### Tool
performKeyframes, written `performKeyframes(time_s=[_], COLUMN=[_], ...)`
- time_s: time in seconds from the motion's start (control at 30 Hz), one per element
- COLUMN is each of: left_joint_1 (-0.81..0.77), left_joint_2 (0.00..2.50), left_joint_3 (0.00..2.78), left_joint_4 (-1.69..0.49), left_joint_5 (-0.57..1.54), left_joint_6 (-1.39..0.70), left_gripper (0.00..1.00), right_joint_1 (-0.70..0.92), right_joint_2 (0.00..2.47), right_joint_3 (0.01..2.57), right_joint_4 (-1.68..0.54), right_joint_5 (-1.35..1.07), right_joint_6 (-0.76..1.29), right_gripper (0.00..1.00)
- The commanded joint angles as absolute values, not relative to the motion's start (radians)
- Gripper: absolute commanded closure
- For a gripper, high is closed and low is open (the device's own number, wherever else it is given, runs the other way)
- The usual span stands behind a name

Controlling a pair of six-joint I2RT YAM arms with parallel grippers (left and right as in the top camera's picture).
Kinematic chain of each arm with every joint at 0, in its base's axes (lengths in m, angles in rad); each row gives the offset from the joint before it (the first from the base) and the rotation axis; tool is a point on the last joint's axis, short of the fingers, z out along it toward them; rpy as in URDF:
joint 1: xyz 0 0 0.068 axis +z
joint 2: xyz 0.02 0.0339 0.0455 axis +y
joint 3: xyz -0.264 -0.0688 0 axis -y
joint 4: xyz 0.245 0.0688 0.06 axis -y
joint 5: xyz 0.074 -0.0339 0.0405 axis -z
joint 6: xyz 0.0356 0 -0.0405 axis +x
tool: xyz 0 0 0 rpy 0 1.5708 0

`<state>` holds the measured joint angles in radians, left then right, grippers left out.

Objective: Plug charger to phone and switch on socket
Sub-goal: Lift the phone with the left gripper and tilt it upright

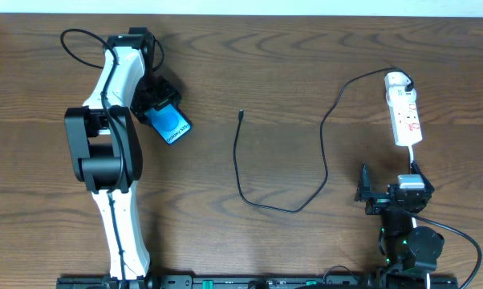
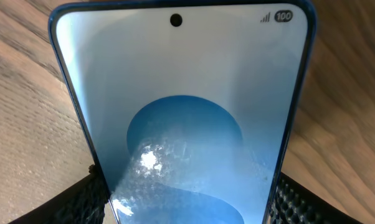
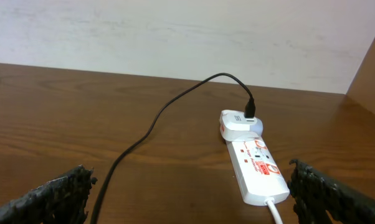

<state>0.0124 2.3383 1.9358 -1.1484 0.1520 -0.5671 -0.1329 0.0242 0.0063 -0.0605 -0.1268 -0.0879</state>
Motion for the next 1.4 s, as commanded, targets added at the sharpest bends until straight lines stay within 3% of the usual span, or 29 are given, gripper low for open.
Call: performKeyframes(time_s=[0.0,0.3,0.6,1.17,1.37], left_joint_1=[0.016,0.014,0.014,-0.001,-0.004], left_joint_2=[2.270,2.148,2.028,2.024,2.024], left_joint_3=[1.927,1.927,1.927,1.927,1.926], left_joint_4=[-1.163,-1.180,-1.182,-1.188,-1.193], left_joint_5=[0.176,0.182,0.327,0.564,0.604], left_joint_6=[-0.543,-0.532,-0.532,-0.541,-0.651], left_gripper=[0.27,0.27,0.27,0.27,0.27], right_joint_1=[-0.127,-0.127,-0.127,-0.127,-0.127], right_joint_2=[0.023,0.023,0.023,0.023,0.023], right_joint_3=[0.006,0.006,0.006,0.006,0.006], right_joint_4=[-0.065,-0.065,-0.065,-0.065,-0.065], right_joint_5=[-0.133,-0.133,-0.133,-0.133,-0.133], right_joint_6=[-0.084,-0.083,-0.084,-0.084,-0.084], right_gripper=[0.01,0.01,0.01,0.01,0.01])
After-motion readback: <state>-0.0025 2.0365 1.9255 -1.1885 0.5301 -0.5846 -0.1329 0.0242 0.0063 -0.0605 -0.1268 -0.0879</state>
